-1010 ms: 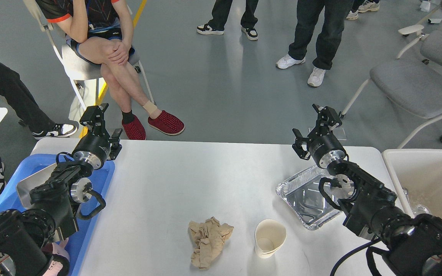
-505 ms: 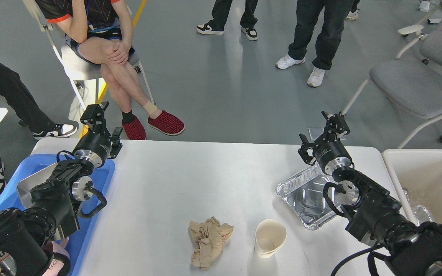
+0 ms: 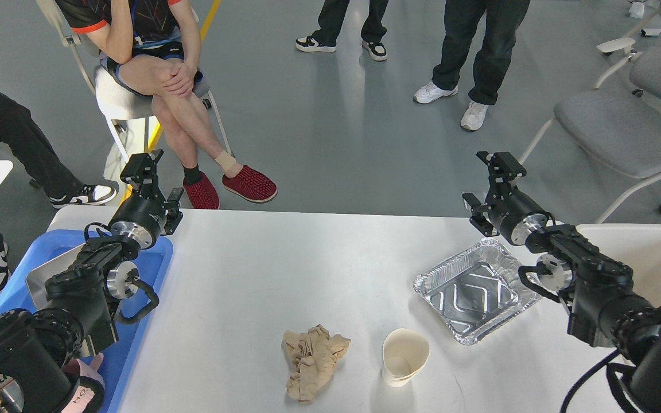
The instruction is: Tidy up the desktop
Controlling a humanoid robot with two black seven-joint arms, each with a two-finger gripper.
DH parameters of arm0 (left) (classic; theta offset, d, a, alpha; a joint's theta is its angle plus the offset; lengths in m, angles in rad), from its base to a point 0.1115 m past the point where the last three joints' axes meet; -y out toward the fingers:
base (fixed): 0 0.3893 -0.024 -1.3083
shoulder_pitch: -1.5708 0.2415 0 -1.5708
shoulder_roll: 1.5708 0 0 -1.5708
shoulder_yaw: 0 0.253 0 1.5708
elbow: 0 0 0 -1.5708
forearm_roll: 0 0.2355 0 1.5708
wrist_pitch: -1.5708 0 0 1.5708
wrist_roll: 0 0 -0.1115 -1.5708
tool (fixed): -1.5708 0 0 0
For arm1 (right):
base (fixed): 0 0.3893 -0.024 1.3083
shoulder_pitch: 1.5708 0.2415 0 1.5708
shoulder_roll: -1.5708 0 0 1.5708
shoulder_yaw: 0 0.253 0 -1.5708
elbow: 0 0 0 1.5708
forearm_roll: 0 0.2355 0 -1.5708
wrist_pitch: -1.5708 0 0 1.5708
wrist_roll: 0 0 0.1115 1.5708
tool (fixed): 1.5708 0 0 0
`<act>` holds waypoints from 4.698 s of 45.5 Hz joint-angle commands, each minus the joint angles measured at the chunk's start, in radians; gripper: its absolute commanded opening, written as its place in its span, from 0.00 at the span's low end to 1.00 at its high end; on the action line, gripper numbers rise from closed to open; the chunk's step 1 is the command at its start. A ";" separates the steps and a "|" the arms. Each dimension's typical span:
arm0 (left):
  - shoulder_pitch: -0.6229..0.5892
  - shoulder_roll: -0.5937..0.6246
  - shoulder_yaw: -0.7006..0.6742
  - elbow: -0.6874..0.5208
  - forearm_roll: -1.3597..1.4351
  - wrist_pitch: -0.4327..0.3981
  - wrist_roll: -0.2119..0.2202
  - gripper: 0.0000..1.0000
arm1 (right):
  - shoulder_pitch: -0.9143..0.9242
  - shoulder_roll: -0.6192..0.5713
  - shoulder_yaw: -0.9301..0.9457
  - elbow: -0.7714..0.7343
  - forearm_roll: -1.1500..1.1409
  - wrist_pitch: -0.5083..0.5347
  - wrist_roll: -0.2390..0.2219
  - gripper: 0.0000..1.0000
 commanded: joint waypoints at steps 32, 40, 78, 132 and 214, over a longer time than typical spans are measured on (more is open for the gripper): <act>0.015 -0.007 0.014 0.000 0.012 -0.006 0.006 0.97 | -0.076 -1.275 -0.357 0.568 -0.151 0.285 0.054 1.00; 0.015 -0.007 0.015 0.000 0.012 -0.006 0.006 0.97 | -0.079 -1.347 -0.357 0.568 -0.151 0.313 0.066 1.00; 0.015 -0.039 0.015 0.000 0.011 0.000 0.000 0.97 | -0.085 -0.709 -0.369 0.278 -0.585 -0.015 0.084 1.00; 0.018 -0.080 0.015 0.000 0.008 0.014 -0.011 0.97 | -0.081 -0.149 -0.562 0.025 -0.862 -0.350 0.097 1.00; 0.028 -0.109 0.017 0.000 0.012 0.051 -0.011 0.97 | -0.087 -0.077 -0.638 -0.096 -0.834 -0.229 0.104 0.00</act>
